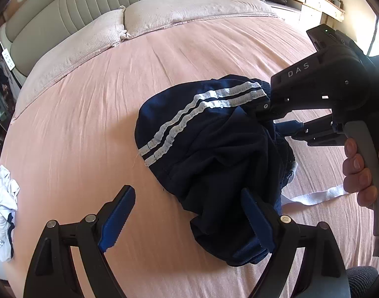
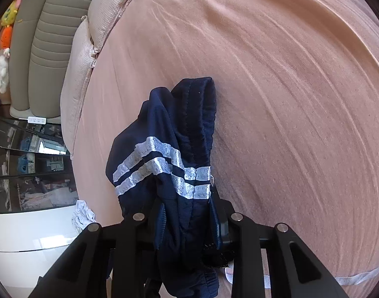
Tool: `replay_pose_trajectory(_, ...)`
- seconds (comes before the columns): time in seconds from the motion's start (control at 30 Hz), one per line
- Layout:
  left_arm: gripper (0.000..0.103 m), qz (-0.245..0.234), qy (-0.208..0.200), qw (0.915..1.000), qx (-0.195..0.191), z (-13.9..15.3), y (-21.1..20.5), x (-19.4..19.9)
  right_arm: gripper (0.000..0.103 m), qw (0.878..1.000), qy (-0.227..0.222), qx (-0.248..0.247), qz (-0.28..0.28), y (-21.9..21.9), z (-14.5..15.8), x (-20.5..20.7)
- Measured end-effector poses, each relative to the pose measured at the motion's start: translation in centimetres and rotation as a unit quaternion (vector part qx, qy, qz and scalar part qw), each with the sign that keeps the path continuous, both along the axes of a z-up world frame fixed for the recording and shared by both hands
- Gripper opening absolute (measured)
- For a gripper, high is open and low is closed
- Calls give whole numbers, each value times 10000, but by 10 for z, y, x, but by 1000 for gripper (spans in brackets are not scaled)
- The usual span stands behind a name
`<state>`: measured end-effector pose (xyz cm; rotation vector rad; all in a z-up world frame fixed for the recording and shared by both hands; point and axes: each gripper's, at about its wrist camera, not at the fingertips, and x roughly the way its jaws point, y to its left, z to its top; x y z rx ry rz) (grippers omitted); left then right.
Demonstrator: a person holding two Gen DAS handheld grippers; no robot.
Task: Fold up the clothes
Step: 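Grasp the waistband with the right gripper and lift, turning the shorts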
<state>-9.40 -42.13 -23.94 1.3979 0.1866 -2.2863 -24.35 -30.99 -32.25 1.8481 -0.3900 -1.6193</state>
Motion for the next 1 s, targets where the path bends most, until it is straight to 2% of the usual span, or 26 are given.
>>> replay_pose_trajectory(0.1, 87, -133, 42, 9999, 51, 1, 3, 2, 19, 9997, 43, -224, 63, -4, 14, 0)
replay_pose_trajectory(0.23, 87, -316, 10, 9995, -74, 3, 15, -3, 16, 9974, -70, -707, 76, -13, 33, -3)
replay_pose_trajectory(0.3, 87, -374, 27, 9991, -186, 2, 21, -4, 16, 9968, -53, -789, 148, -21, 43, -4)
replay_pose_trajectory(0.6, 87, -222, 8, 9992, -318, -2, 24, -20, 16, 9952, 158, -853, 455, -41, 73, 10)
replay_pose_trajectory(1.0, 87, -136, 283, 9994, -145, -8, 20, -26, 16, 9940, 28, -981, 483, -30, 78, 14)
